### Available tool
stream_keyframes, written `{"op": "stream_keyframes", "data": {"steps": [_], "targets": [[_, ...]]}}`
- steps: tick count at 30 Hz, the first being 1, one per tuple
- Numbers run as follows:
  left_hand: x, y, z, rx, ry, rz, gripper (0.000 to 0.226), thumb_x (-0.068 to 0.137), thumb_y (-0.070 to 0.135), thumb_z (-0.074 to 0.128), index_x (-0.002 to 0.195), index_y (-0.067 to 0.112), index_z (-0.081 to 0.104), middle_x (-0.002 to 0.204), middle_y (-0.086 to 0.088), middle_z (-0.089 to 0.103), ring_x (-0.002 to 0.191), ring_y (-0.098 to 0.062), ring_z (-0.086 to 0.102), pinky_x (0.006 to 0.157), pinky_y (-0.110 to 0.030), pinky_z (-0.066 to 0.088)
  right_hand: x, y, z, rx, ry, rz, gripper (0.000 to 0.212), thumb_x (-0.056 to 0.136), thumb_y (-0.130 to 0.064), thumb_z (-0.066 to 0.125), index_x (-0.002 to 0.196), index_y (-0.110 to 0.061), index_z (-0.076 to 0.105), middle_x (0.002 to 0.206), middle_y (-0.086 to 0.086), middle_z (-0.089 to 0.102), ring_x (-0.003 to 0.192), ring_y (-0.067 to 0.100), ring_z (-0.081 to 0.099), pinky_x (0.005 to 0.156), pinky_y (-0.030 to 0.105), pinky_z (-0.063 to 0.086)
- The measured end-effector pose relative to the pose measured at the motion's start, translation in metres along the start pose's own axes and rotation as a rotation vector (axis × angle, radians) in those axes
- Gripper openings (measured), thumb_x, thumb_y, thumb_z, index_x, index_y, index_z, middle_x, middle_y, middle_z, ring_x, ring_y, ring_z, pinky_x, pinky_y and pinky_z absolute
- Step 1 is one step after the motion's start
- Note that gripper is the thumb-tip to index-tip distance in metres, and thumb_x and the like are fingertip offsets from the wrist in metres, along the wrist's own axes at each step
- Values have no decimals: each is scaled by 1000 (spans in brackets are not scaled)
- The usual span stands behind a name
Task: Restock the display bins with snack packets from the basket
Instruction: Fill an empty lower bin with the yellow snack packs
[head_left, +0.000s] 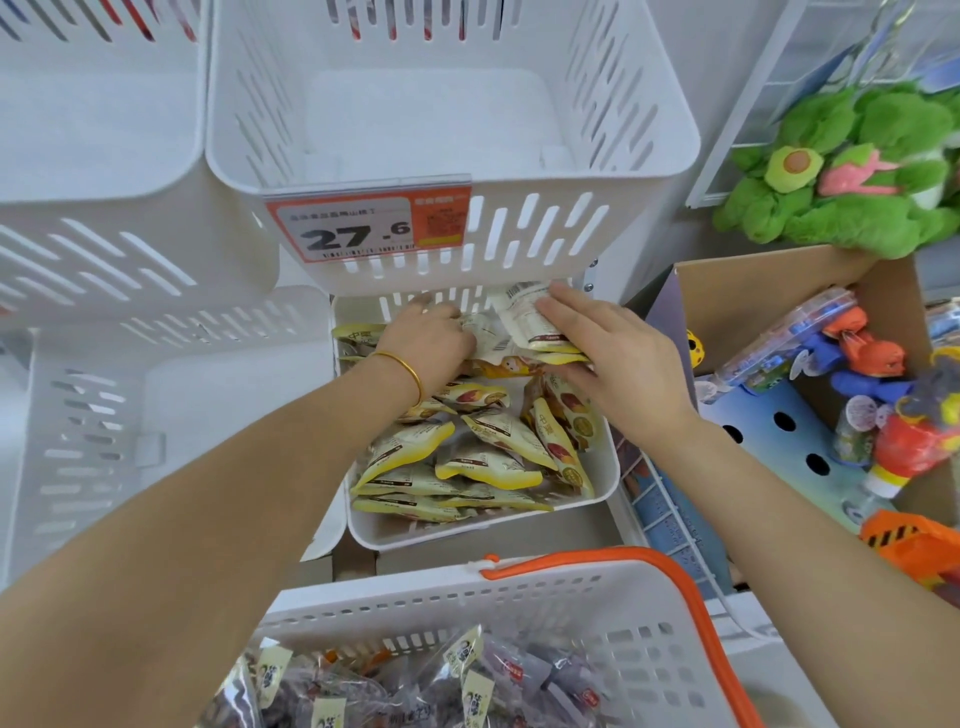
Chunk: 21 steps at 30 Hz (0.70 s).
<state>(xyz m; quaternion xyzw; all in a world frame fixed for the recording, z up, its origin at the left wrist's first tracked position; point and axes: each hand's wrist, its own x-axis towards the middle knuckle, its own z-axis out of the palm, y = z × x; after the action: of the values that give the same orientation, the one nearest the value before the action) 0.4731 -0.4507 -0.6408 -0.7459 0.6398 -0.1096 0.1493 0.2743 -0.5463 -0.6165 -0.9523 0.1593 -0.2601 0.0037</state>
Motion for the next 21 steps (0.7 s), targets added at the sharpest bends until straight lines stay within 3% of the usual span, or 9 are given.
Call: {"op": "stream_keyframes", "data": {"steps": [5, 12, 16, 19, 21], "targets": [[-7, -4, -5, 0, -7, 18, 26, 94, 28, 45, 110, 22, 65, 121, 2, 62, 137, -22, 28, 112, -44, 20, -7, 11, 0, 50, 37, 54, 50, 84, -28, 62, 132, -17, 54, 140, 4, 51, 113, 30, 59, 77, 41, 56], [-14, -4, -4, -95, 25, 6, 29, 87, 23, 45, 100, 12, 69, 112, -1, 65, 137, -23, 28, 106, -37, 27, -10, -2, 17, -37, 55, 93, 66, 72, -3, 76, 132, -13, 50, 138, 17, 50, 112, 38, 56, 67, 42, 56], [-15, -3, -4, -123, 47, 3, 31, 86, 21, 45, 101, 6, 68, 119, -6, 60, 136, -24, 28, 104, -37, 29, 8, 1, 25, -90, -37, 103, 58, 75, -8, 75, 129, -12, 54, 136, 13, 52, 112, 39, 56, 64, 41, 56], [-16, -4, -3, -148, 79, 9, 30, 86, 20, 47, 100, 3, 68, 124, -9, 57, 135, -26, 30, 103, -40, 30, 23, 3, 24, -84, -136, 59, 58, 76, -16, 75, 130, -14, 54, 134, 8, 54, 111, 36, 56, 72, 47, 57], [-17, -6, 1, -150, 126, 26, 25, 82, 17, 54, 90, 1, 71, 114, -11, 63, 129, -29, 41, 98, -41, 37, 30, 4, 18, -75, -239, 66, 61, 81, -24, 72, 137, -19, 48, 141, 2, 49, 116, 33, 52, 81, 45, 53]]}}
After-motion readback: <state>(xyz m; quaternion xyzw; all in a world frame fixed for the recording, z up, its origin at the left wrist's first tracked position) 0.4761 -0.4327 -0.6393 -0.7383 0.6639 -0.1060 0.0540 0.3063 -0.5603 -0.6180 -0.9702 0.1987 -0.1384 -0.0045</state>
